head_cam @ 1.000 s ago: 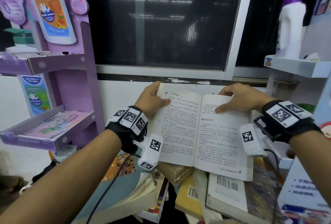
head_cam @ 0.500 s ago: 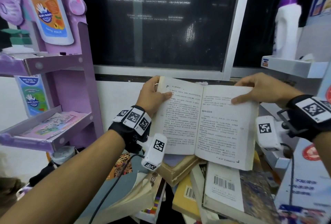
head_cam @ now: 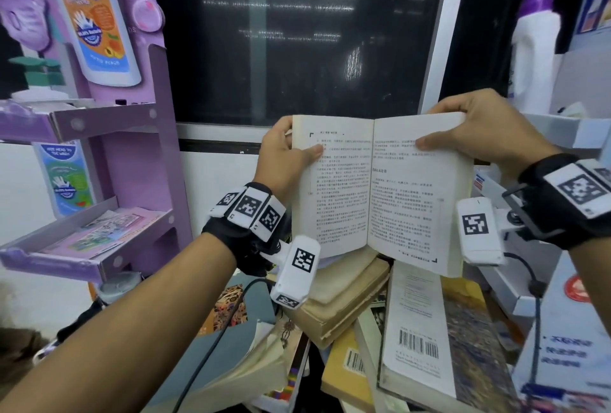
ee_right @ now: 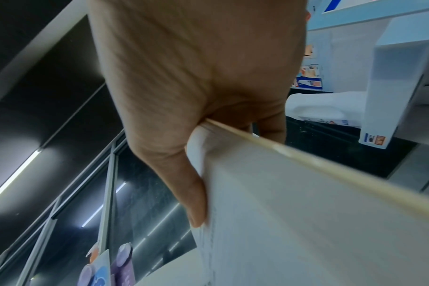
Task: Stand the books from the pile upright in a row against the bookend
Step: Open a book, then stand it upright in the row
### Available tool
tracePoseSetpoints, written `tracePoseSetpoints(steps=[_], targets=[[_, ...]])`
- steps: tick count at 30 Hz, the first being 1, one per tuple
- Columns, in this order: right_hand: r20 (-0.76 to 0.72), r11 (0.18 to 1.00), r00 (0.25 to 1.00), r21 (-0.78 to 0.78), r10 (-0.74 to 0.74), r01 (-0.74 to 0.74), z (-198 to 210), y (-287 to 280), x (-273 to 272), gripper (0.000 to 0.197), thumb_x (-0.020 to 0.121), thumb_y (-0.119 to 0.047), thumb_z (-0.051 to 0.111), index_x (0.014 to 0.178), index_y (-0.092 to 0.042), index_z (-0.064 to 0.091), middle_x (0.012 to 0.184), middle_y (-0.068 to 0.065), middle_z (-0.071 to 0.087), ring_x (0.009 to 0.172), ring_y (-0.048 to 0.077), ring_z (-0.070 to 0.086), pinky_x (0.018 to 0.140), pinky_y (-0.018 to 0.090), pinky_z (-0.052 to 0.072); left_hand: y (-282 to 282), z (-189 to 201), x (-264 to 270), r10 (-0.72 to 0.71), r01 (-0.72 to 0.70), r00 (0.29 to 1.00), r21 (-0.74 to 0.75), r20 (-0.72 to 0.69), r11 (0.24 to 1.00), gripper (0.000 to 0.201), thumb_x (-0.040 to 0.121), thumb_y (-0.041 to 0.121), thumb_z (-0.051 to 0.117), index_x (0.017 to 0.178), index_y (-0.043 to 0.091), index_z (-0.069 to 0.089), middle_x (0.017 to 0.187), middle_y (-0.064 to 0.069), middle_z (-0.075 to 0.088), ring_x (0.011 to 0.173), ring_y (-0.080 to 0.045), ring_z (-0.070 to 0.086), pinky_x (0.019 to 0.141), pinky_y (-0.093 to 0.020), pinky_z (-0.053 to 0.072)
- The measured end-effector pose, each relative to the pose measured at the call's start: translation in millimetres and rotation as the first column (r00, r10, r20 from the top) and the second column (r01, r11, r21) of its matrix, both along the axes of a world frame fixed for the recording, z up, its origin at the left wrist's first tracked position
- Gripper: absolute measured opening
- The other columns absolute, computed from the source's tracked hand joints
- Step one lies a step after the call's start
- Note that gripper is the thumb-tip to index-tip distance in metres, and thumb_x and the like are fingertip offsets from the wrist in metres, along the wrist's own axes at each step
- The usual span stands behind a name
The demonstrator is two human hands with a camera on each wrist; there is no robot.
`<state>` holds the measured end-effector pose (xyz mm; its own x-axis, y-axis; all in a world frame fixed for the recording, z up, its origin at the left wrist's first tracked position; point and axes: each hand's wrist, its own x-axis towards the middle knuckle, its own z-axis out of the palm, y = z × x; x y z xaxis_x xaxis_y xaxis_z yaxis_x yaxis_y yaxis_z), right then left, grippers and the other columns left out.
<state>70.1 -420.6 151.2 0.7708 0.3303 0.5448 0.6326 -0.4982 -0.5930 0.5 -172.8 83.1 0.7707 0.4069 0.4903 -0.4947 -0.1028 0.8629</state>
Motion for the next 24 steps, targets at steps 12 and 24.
tracePoseSetpoints(steps=[12, 24], targets=[[0.137, 0.998, 0.989, 0.048, -0.053, 0.046, 5, 16, -16, 0.022, 0.077, -0.017, 0.081, 0.096, -0.020, 0.071, 0.098, 0.000, 0.068, 0.078, 0.007, 0.062, 0.053, 0.021, 0.048, 1, 4, -8, 0.090, -0.089, 0.984, -0.010, 0.154, 0.996, 0.030, 0.082, -0.007, 0.064, 0.106, 0.010, 0.057, 0.106, -0.009, 0.070, 0.097, -0.024, 0.069, 0.080, -0.048, 0.058], [0.241, 0.994, 0.965, 0.061, -0.098, 0.086, 17, 28, -29, 0.022, 0.076, -0.022, 0.080, 0.095, -0.025, 0.070, 0.102, 0.000, 0.067, 0.106, 0.024, 0.059, 0.086, 0.040, 0.055, -3, 24, -10, 0.109, -0.113, 0.973, 0.007, 0.205, 0.994, 0.031, 0.083, -0.006, 0.064, 0.108, 0.010, 0.055, 0.106, -0.009, 0.070, 0.098, -0.024, 0.069, 0.079, -0.046, 0.059]])
